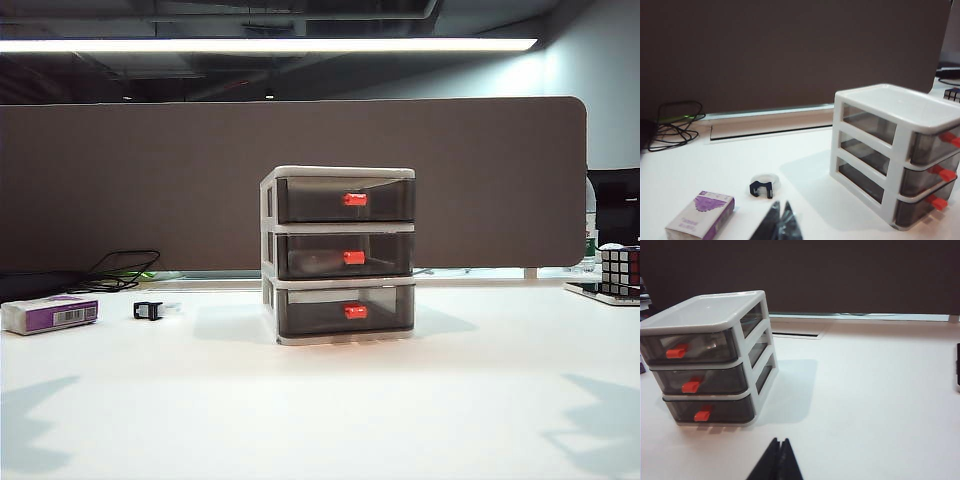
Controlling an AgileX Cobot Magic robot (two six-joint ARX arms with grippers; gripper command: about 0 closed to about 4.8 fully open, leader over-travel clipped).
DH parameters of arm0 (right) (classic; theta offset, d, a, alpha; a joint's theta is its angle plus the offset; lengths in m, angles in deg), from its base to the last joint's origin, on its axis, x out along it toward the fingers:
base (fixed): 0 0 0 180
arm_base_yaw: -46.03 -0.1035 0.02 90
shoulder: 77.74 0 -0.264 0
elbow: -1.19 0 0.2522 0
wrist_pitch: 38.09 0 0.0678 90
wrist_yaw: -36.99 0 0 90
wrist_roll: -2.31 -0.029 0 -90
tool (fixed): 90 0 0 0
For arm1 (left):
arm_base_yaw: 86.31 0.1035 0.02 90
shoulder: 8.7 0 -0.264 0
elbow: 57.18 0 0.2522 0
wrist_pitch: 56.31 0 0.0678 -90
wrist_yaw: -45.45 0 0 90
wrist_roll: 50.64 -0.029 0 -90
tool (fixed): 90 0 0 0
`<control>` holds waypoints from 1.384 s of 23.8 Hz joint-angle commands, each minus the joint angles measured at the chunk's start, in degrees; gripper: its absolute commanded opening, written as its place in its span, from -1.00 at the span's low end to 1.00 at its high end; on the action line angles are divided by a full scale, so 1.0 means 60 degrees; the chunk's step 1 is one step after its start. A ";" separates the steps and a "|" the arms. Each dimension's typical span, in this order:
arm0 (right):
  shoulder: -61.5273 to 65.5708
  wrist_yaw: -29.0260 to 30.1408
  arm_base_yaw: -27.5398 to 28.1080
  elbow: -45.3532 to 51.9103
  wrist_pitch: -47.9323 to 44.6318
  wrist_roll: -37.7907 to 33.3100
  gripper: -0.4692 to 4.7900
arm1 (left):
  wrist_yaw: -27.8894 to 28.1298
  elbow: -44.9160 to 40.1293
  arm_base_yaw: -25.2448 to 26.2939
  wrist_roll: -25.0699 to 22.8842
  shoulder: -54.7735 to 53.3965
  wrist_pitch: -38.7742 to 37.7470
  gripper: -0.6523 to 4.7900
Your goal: Open the second layer of the drawer on the table, pick up the earphone case on the table and put it in, and finally close the drawer.
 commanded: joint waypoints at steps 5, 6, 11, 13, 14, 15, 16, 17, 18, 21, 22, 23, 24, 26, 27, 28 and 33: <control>-0.2554 -0.0310 -0.0022 0.0058 0.2539 0.0036 -0.84 | 0.0528 0.0022 -0.0073 -0.0066 0.1319 -0.1891 -0.78; -0.2597 -0.0295 -0.0018 0.0058 0.2630 0.0036 -0.84 | 0.0528 0.0018 -0.0073 -0.0175 0.1319 -0.1887 -0.78; -0.2597 -0.0302 0.0069 0.0058 0.2291 0.0047 -0.84 | 0.0459 0.0000 0.0557 -0.0579 0.1319 -0.1858 -0.78; -0.2597 -0.0310 0.0204 0.0058 0.2266 0.0047 -0.84 | -0.0324 0.0000 0.1209 -0.0419 0.1319 -0.1814 -0.78; -0.2597 -0.0310 0.0251 0.0058 0.2269 0.0040 -0.84 | -0.0634 0.0000 0.1497 -0.0306 0.1319 -0.1807 -0.78; -0.2597 -0.0368 0.0321 0.0058 0.2310 0.0044 -0.84 | -0.1045 0.0004 0.2055 -0.0142 0.1319 -0.1796 -0.78; -0.2597 -0.0637 0.0332 0.0058 0.2331 0.0044 -0.84 | -0.1086 0.0004 0.2266 -0.0066 0.1319 -0.1796 -0.78; -0.2597 -0.1519 0.0328 0.0062 0.2346 0.0091 -0.84 | -0.1078 0.0004 0.2677 0.0073 0.1319 -0.1767 -0.78; -0.2597 -0.2040 0.0328 0.0058 0.2339 0.0095 -0.84 | -0.1078 0.0004 0.2903 0.0171 0.1319 -0.1734 -0.78; -0.2597 -0.2790 0.0324 0.0062 0.2339 0.0222 -0.84 | -0.1045 0.0004 0.3187 0.0178 0.1319 -0.1708 -0.78; -0.2597 -0.2783 0.0324 0.0062 0.2342 0.0222 -0.84 | -0.1049 0.0007 0.3187 0.0178 0.1319 -0.1708 -0.78; -0.2597 -0.2783 0.0321 0.0058 0.2357 0.0219 -0.84 | -0.1056 0.0007 0.3184 0.0178 0.1319 -0.1716 -0.78; -0.2597 -0.2769 0.0306 0.0058 0.2346 0.0215 -0.84 | -0.1075 0.0007 0.3184 0.0178 0.1319 -0.1763 -0.78; -0.2597 -0.2681 0.0310 0.0058 0.2346 0.0219 -0.84 | -0.1067 0.0007 0.3184 0.0182 0.1319 -0.1792 -0.78; -0.2597 -0.2681 0.0310 0.0058 0.2346 0.0219 -0.84 | -0.1067 0.0007 0.3184 0.0171 0.1319 -0.1840 -0.78; -0.2597 -0.2681 0.0310 0.0058 0.2350 0.0219 -0.84 | -0.1053 0.0007 0.3184 0.0171 0.1319 -0.1865 -0.78; -0.2597 -0.2681 0.0310 0.0058 0.2382 0.0219 -0.84 | -0.1053 0.0007 0.3184 0.0171 0.1319 -0.1872 -0.78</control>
